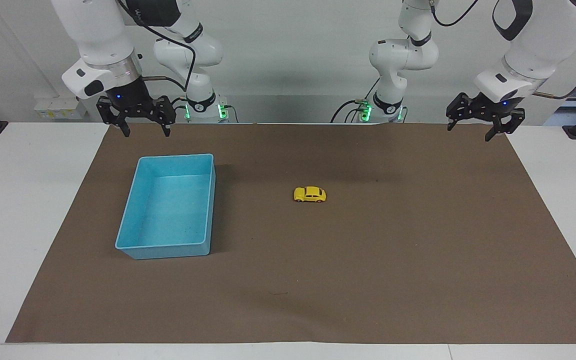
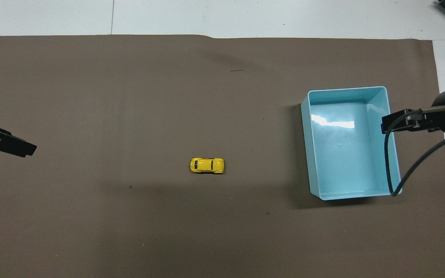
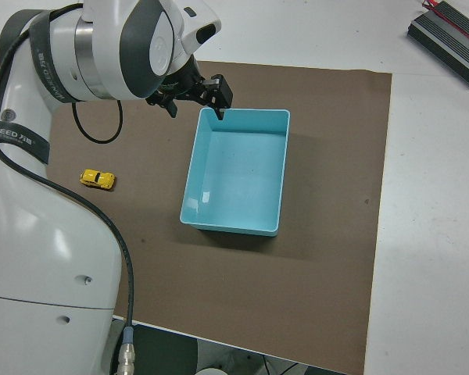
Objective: Wind up and store yellow beetle car
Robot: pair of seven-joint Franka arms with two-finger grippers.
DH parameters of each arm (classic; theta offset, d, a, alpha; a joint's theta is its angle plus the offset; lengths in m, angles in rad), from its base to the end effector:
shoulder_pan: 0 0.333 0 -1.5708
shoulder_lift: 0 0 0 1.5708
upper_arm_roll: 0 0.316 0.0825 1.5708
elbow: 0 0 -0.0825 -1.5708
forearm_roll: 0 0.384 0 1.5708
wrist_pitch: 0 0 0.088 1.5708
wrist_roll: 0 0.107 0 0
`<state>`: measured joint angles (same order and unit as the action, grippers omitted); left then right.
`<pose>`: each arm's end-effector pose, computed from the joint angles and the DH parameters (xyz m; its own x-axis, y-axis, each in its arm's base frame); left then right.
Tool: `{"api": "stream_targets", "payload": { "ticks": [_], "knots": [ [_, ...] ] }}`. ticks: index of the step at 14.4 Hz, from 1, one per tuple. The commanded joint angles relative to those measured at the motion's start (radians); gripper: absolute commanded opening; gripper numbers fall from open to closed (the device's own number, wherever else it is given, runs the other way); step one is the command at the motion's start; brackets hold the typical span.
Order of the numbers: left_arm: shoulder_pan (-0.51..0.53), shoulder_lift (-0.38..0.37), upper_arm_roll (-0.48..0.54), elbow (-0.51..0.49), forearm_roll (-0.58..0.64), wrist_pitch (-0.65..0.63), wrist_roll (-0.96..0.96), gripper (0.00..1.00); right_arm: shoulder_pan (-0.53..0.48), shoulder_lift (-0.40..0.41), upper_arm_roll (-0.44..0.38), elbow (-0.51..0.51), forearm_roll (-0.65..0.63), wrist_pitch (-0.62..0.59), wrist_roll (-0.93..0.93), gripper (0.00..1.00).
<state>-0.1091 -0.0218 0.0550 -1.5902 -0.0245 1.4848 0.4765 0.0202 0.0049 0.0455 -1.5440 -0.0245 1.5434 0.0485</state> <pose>0.5372 -0.0316 0.6202 0.8593 -0.5077 -0.0624 -0.5044 -0.8613 0.0611 0.5525 0.0336 0.6320 0.9999 0.0165 -0.0043 0.0166 -0.9996 0.0245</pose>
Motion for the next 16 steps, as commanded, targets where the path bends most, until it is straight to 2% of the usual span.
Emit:
{"api": "stream_targets", "payload": {
  "ticks": [1, 8, 11, 16],
  "knots": [
    [-0.001, 0.011, 0.000, 0.012, -0.009, 0.015, 0.179, 1.00, -0.016, -0.011, 0.011, -0.004, 0.005, -0.002, 0.005, 1.00],
    [-0.029, 0.010, -0.001, -0.039, -0.012, 0.066, 0.664, 1.00, -0.016, -0.011, 0.011, -0.004, 0.005, -0.002, 0.005, 1.00],
    [-0.090, 0.002, -0.001, -0.098, -0.014, 0.153, 0.749, 1.00, -0.016, -0.011, 0.011, -0.004, 0.005, -0.002, 0.005, 1.00],
    [-0.190, 0.008, -0.001, -0.209, -0.015, 0.297, 0.752, 1.00, -0.016, -0.013, 0.011, -0.004, 0.005, -0.002, 0.005, 1.00]
  ]
}}
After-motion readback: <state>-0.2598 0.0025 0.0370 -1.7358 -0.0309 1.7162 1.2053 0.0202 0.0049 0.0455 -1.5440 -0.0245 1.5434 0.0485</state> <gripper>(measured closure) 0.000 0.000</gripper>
